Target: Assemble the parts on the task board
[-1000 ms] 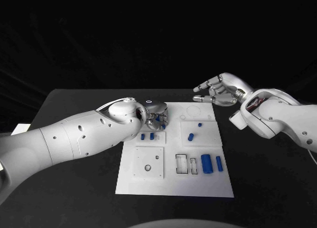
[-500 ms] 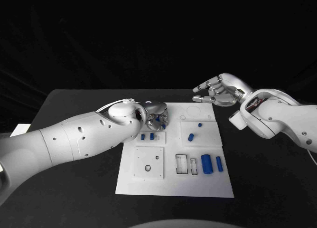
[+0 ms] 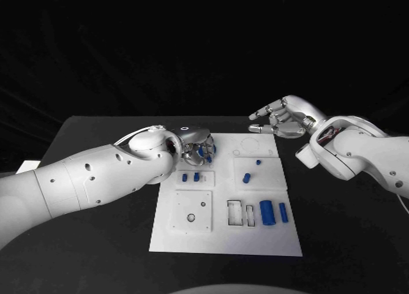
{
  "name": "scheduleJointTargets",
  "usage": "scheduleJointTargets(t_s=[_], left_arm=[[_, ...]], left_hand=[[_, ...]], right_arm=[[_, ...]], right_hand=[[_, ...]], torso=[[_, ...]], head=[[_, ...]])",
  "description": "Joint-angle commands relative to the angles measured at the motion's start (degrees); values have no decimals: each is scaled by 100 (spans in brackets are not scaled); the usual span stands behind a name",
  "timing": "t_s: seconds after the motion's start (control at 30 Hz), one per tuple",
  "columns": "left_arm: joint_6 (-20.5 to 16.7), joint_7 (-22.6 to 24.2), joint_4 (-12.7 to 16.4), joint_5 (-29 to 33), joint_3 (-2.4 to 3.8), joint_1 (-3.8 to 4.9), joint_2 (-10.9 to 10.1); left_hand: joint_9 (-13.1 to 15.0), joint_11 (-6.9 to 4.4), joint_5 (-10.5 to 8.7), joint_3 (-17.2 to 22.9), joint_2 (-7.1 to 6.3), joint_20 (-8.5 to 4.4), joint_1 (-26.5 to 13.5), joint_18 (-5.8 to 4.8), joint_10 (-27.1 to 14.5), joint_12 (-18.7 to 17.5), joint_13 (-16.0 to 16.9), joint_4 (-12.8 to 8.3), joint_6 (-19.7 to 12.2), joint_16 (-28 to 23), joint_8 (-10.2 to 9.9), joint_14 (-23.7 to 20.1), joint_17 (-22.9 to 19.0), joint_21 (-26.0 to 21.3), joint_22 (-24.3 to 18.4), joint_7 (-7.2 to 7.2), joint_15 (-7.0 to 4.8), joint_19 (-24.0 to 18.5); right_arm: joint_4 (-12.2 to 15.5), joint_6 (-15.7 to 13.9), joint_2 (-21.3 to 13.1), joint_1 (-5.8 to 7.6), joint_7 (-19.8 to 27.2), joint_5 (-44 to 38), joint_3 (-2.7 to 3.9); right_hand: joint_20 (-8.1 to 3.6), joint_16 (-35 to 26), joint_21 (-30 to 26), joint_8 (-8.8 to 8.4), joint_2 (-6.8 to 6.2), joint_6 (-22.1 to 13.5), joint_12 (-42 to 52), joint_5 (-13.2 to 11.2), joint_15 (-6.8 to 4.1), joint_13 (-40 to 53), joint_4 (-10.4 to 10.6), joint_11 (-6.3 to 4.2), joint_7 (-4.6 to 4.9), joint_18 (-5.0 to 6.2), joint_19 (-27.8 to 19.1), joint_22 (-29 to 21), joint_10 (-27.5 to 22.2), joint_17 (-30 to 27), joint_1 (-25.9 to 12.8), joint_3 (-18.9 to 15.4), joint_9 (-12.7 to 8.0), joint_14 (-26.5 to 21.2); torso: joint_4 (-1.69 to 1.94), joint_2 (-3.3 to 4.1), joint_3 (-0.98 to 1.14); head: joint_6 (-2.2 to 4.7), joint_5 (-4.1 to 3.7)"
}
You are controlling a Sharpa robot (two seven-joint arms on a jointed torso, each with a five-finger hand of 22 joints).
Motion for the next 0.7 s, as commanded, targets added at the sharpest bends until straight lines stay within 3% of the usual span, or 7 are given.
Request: scheduleJointTargets(t_s=[0.03, 0.13, 0.37, 0.7], left_arm=[[-92, -38, 163, 246, 34, 12, -157], [-55, -75, 256, 311, 51, 17, -296], [75, -154, 305, 397, 60, 15, -499], [159, -213, 181, 416, 46, 3, -525]], left_hand=[[-8, 13, -13, 30, -7, 27, -76, -60, 38, -33, -10, -1, 37, 33, -16, 299, -4, 19, 4, 22, 35, 122], [-9, 12, -14, 32, -14, 28, -89, -60, 48, -44, -10, -4, 44, 34, -21, 298, -5, 19, 6, 21, 35, 122], [-10, 11, -15, 33, -23, 30, -106, -61, 58, -57, -12, -6, 51, 34, -28, 297, -7, 23, 13, 19, 36, 122], [-10, 10, -16, 34, -29, 31, -122, -60, 71, -69, -13, -8, 59, 36, -34, 297, -8, 23, 14, 18, 36, 121]], right_arm=[[1, 68, -4, -3, 47, -9, 1], [0, 67, -9, -3, 45, -9, 1], [-6, 64, -19, -3, 45, -9, 1], [-7, 65, -14, -3, 45, -9, 1]], right_hand=[[6, -31, -19, 26, 71, -25, -2, 37, 10, 2, 1, -2, -11, 55, -35, -3, -50, 879, 2, -27, 7, 452], [6, -31, -19, 26, 71, -25, -2, 37, 10, 2, 1, -2, -11, 55, -35, -3, -50, 879, 2, -27, 7, 452], [6, -31, -19, 26, 71, -25, -2, 37, 10, 2, 1, -2, -11, 55, -35, -3, -50, 879, 2, -27, 7, 452], [6, -31, -19, 26, 71, -25, -2, 37, 10, 2, 1, -2, -11, 55, -35, -3, -50, 879, 2, -27, 7, 452]], torso=[[2, 1, 2], [9, 3, 5], [3, 7, -10], [-11, 10, -12]], head=[[7, 10], [10, 15], [8, 25], [10, 45]])
